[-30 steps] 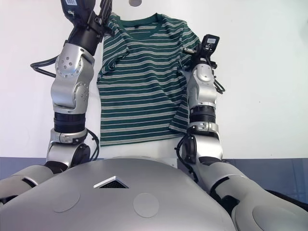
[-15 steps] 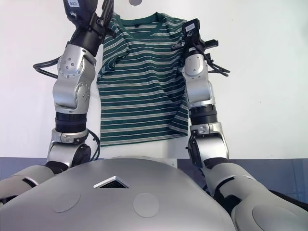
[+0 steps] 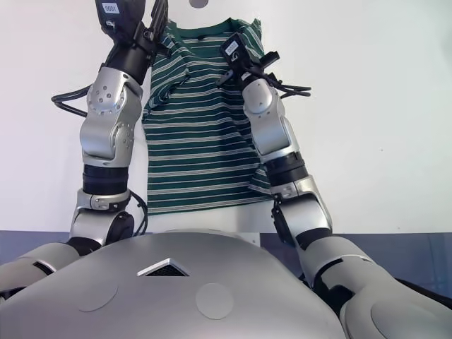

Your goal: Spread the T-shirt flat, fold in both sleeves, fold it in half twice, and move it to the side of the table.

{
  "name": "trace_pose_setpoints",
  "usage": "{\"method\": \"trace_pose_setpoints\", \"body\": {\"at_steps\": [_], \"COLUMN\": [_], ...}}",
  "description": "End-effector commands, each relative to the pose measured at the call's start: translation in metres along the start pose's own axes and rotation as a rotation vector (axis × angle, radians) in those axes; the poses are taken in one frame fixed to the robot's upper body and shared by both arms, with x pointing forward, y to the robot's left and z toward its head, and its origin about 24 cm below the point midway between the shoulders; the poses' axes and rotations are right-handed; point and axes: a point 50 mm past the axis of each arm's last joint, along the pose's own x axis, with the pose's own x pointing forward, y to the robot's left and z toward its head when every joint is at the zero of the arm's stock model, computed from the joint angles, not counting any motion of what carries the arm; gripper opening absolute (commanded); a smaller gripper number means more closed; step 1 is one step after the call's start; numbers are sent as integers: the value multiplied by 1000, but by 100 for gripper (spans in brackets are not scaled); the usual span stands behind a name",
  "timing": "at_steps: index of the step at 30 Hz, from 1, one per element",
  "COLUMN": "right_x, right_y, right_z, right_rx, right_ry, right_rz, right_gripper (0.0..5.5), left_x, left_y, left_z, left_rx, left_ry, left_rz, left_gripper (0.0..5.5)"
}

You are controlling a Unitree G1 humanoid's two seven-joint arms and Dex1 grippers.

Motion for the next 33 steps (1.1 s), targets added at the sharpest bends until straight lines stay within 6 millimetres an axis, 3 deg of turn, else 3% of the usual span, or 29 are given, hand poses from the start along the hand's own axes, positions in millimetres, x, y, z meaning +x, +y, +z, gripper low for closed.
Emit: {"method": "trace_pose_setpoints", "body": {"at_steps": [1, 2, 9, 13, 15, 17, 21, 23, 25, 27, 30, 33], "right_x": [1, 1, -4, -11, -23, -40, -91, -121, -146, -164, -187, -205], "right_y": [0, 0, 8, -6, -16, -19, -26, -25, -27, -34, -40, -47], "right_z": [0, 3, 24, 43, 53, 52, 22, -3, -30, -52, -78, -93], "right_rx": [11, 30, 237, 433, 416, 263, -241, -382, -437, -455, -457, -462], "right_ry": [16, -6, -135, -241, -341, -387, -431, -392, -317, -247, -133, -28], "right_rz": [10, 16, 111, 163, 226, 322, 501, 637, 738, 779, 849, 947], "right_gripper": [1, 1, 158, 217, 217, 217, 217, 217, 217, 217, 217, 217], "left_x": [-1, -1, -1, -1, -1, -4, -29, -61, -99, -123, -143, -177], "left_y": [1, 1, 1, 1, 1, 2, 4, 8, 18, 27, 31, 22], "left_z": [-3, -3, -3, -2, -2, -3, 1, -5, -15, -19, -29, -58], "left_rx": [6, 6, 6, 5, 7, 28, 254, 411, 474, 513, 499, 478], "left_ry": [6, 6, 7, 5, 4, 9, 3, 62, 179, 260, 334, 480], "left_rz": [10, 9, 13, 15, 11, -19, -301, -553, -769, -889, -935, -1003], "left_gripper": [191, 191, 191, 191, 191, 191, 191, 191, 191, 191, 191, 191]}}
